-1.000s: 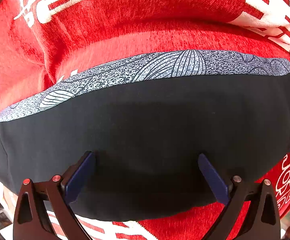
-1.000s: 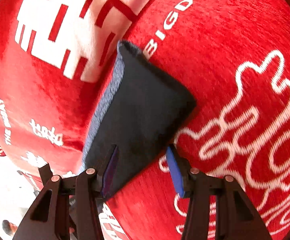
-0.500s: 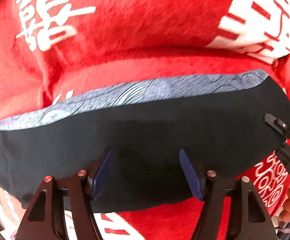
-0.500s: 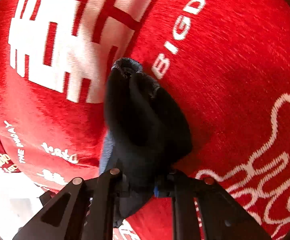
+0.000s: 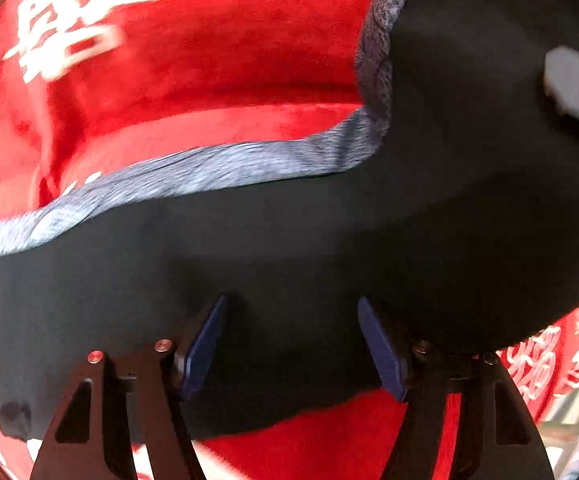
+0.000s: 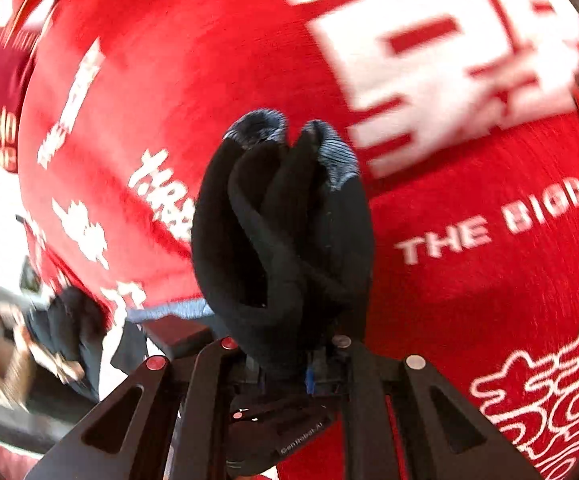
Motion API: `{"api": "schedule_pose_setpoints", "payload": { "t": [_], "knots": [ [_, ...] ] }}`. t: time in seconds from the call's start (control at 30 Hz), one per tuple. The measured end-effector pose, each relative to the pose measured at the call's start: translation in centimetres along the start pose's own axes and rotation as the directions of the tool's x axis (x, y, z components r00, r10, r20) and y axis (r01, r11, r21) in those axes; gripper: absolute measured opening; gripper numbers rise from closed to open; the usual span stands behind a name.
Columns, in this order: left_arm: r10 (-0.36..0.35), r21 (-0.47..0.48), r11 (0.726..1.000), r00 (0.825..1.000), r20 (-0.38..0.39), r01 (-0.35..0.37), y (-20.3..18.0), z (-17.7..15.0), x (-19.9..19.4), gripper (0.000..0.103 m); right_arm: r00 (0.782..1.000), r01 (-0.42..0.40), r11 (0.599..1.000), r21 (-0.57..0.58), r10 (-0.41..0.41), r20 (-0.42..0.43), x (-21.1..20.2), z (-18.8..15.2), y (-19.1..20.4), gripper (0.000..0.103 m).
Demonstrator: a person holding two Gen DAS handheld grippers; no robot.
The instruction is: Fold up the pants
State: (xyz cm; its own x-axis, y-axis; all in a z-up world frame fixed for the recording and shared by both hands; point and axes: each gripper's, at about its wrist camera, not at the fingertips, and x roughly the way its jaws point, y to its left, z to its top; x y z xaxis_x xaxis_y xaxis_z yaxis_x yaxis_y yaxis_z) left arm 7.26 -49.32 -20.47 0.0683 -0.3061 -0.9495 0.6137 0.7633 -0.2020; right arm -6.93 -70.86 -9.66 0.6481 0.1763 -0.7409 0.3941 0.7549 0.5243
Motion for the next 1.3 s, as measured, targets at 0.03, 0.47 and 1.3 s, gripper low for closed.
{"api": "schedule_pose_setpoints", "payload": {
  "t": [0.03, 0.47, 1.3],
  "knots": [
    [-0.002, -0.026, 1.0, 1.0, 0.009, 0.002, 1.3, -0.2, -1.0, 0.07, 1.0, 0.018, 0.999, -0.034, -0.019, -0.009, 0.4, -0.2, 1.3, 0.014],
    [0.253, -0.138, 0.958, 0.967, 0.005, -0.25, 23.0, -4.5, -7.9, 0.089, 0.896, 0.333, 0.77, -0.545, -0.437, -0.071, 15.6, -12.0, 16.8, 0.02],
    [-0.168, -0.055, 0.986, 0.97, -0.175, 0.16, 14.2, 0.8, -2.7, 0.005, 0.928, 0.264, 0.946, -0.187, -0.302, -0.218, 6.8, -11.2, 9.0, 0.046]
  ]
}}
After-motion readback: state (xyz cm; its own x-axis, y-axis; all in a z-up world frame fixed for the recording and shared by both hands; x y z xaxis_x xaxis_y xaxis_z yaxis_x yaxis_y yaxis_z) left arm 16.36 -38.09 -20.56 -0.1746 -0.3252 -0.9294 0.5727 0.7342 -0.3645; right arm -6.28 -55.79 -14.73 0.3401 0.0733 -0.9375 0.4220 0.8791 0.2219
